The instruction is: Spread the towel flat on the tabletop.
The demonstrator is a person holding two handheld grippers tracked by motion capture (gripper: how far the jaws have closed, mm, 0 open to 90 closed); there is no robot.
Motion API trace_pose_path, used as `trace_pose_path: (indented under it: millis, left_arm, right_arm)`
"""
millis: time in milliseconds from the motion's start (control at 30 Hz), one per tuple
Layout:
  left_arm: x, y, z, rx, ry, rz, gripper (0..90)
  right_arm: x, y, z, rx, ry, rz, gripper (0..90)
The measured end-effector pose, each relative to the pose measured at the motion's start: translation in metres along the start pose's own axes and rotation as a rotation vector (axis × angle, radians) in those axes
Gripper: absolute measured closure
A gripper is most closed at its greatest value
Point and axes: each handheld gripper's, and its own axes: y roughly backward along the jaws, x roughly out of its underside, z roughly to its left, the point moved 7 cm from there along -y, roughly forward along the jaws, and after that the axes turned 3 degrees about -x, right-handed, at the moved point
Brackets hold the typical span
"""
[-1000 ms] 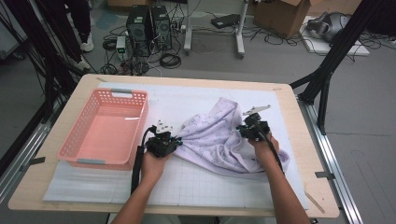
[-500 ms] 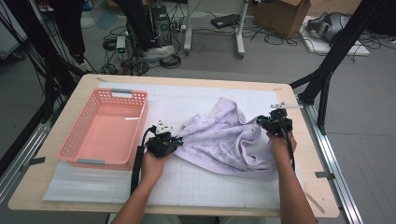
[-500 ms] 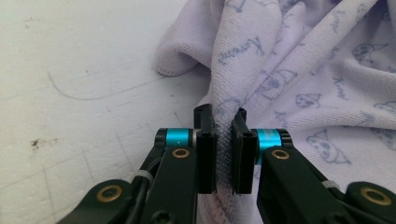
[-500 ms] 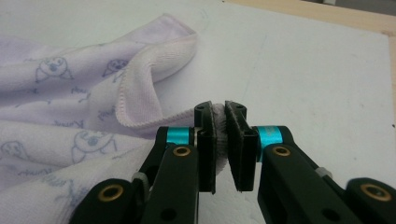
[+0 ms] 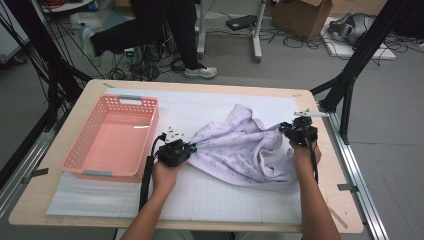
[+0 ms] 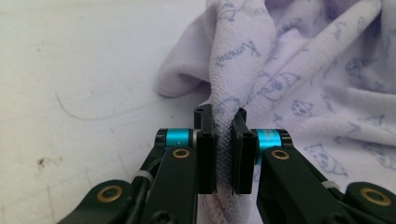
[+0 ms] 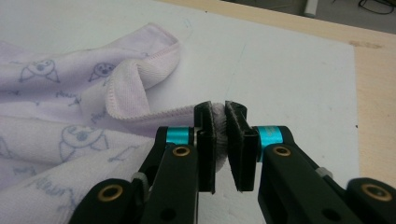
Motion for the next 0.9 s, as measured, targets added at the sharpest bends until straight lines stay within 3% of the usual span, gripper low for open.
trace_pose_path:
  millis: [67,100,167,200,300,367,433,600,733,833,900]
  left_arm:
    - [0.000,-0.004,0.003,-0.009,0.013,0.015,81.9]
    - [-0.001,-0.004,0.004,-0.019,0.037,0.005,77.0]
    - [-0.003,-0.001,0.003,0.004,0.078,0.001,52.9]
    - [-0.004,0.002,0.000,0.012,0.069,-0.005,45.6]
    - [-0.006,0.007,-0.015,0.052,0.021,-0.019,39.6]
    - [-0.003,0.005,-0.033,0.129,-0.021,-0.005,40.2]
    - [0.001,-0.001,-0.049,0.188,-0.043,0.021,40.3]
    - [0.011,-0.020,-0.079,0.252,-0.104,0.101,38.9]
    - [0.018,-0.033,-0.101,0.265,-0.195,0.164,36.8]
    - [0.021,-0.040,-0.113,0.215,-0.291,0.182,33.4]
    - [0.022,-0.042,-0.115,0.164,-0.365,0.180,37.8]
  right_arm:
    - [0.000,-0.001,0.001,-0.017,-0.004,0.000,76.1]
    - [0.000,-0.001,0.000,-0.007,-0.005,-0.001,72.7]
    - [-0.001,0.003,-0.003,-0.007,-0.024,-0.021,69.0]
    - [-0.002,0.007,-0.006,0.001,-0.035,-0.039,65.7]
    - [-0.003,0.018,-0.012,-0.011,-0.050,-0.066,64.3]
    - [-0.002,0.026,-0.014,-0.033,-0.058,-0.077,62.7]
    - [0.000,0.032,-0.013,-0.036,-0.036,-0.084,62.2]
    - [0.014,0.043,-0.008,-0.056,0.009,-0.083,61.1]
    - [0.026,0.048,-0.008,-0.079,0.002,-0.078,59.1]
    - [0.031,0.051,-0.008,-0.086,0.013,-0.070,58.2]
    - [0.032,0.053,-0.007,-0.090,0.018,-0.073,57.7]
